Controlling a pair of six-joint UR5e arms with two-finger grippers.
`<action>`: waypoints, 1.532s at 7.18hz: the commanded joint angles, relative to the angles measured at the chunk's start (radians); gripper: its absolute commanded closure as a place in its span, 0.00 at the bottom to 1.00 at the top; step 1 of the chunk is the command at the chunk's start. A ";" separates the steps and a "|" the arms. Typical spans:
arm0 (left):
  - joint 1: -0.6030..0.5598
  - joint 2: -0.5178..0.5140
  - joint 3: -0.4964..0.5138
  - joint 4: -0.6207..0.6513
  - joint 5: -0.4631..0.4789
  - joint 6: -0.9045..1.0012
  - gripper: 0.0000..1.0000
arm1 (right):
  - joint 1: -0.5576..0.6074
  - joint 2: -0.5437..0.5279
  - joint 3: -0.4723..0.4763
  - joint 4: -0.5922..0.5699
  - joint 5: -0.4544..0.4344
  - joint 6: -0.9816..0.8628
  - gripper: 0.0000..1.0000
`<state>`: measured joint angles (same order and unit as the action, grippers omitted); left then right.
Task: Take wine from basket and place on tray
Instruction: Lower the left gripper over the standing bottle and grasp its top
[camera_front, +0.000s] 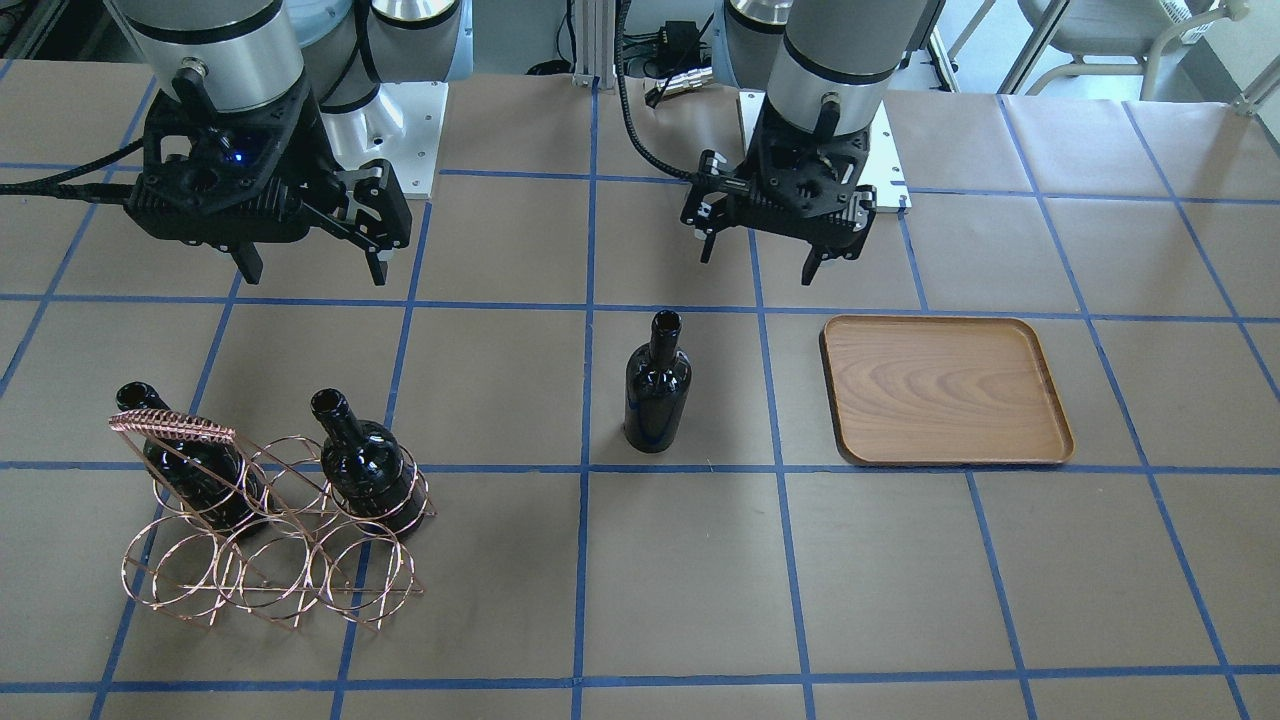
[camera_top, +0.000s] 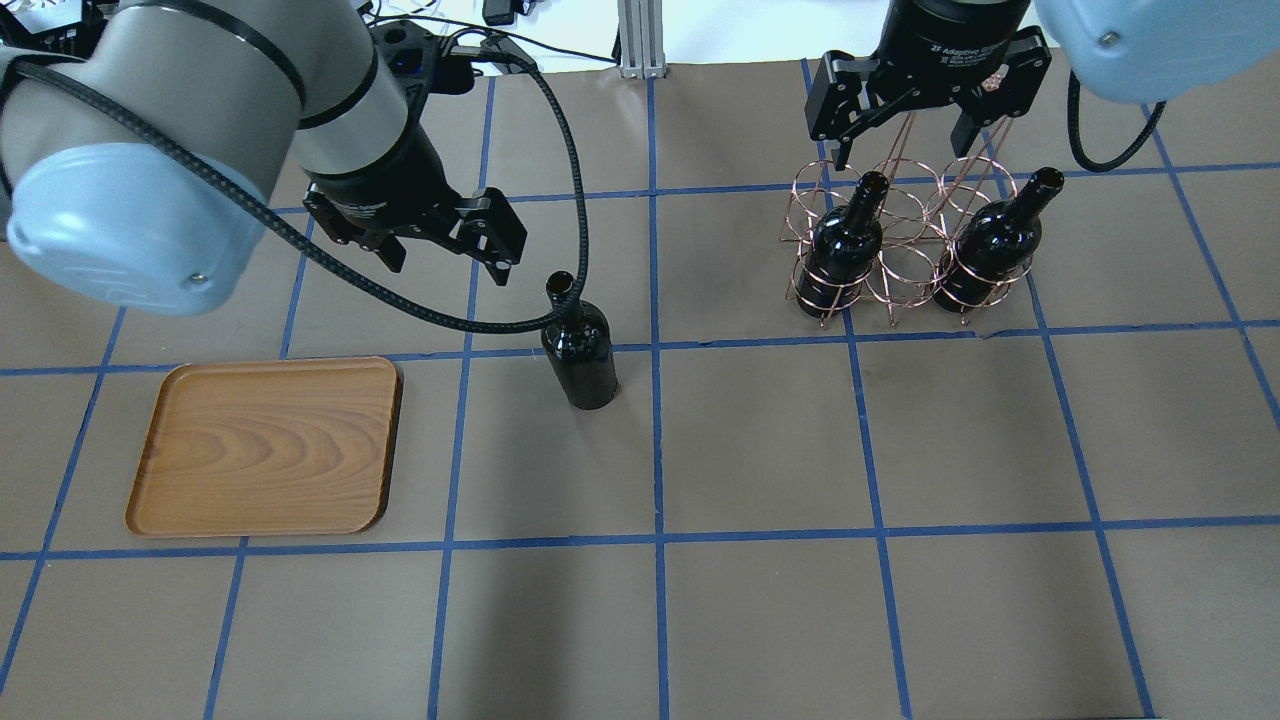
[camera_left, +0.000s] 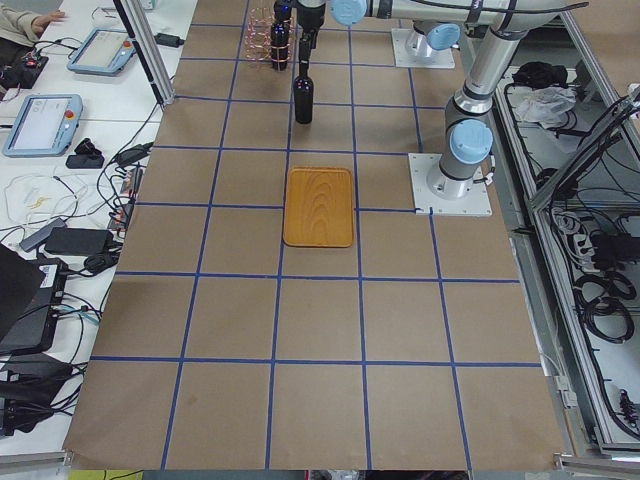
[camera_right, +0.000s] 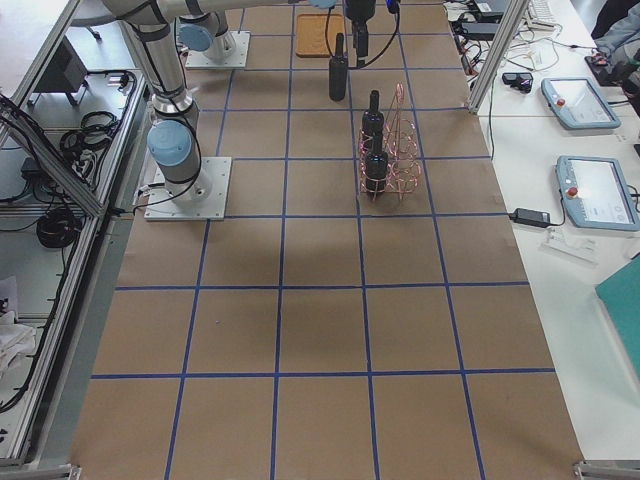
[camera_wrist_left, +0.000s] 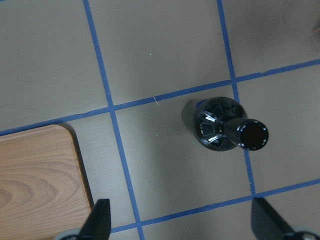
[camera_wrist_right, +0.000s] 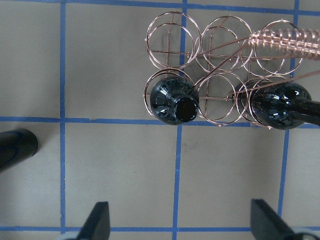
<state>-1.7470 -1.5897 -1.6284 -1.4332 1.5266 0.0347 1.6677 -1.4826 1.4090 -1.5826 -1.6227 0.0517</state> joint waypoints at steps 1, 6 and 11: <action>-0.058 -0.059 -0.004 0.075 -0.008 -0.032 0.00 | 0.001 -0.005 0.002 -0.002 0.000 -0.001 0.00; -0.105 -0.150 -0.008 0.134 -0.008 -0.038 0.06 | 0.000 -0.007 0.001 -0.004 -0.002 -0.003 0.00; -0.103 -0.194 -0.010 0.169 -0.005 -0.029 0.29 | 0.000 -0.013 0.002 -0.002 -0.008 -0.003 0.00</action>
<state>-1.8509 -1.7731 -1.6382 -1.2808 1.5225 0.0056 1.6675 -1.4919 1.4103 -1.5846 -1.6291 0.0491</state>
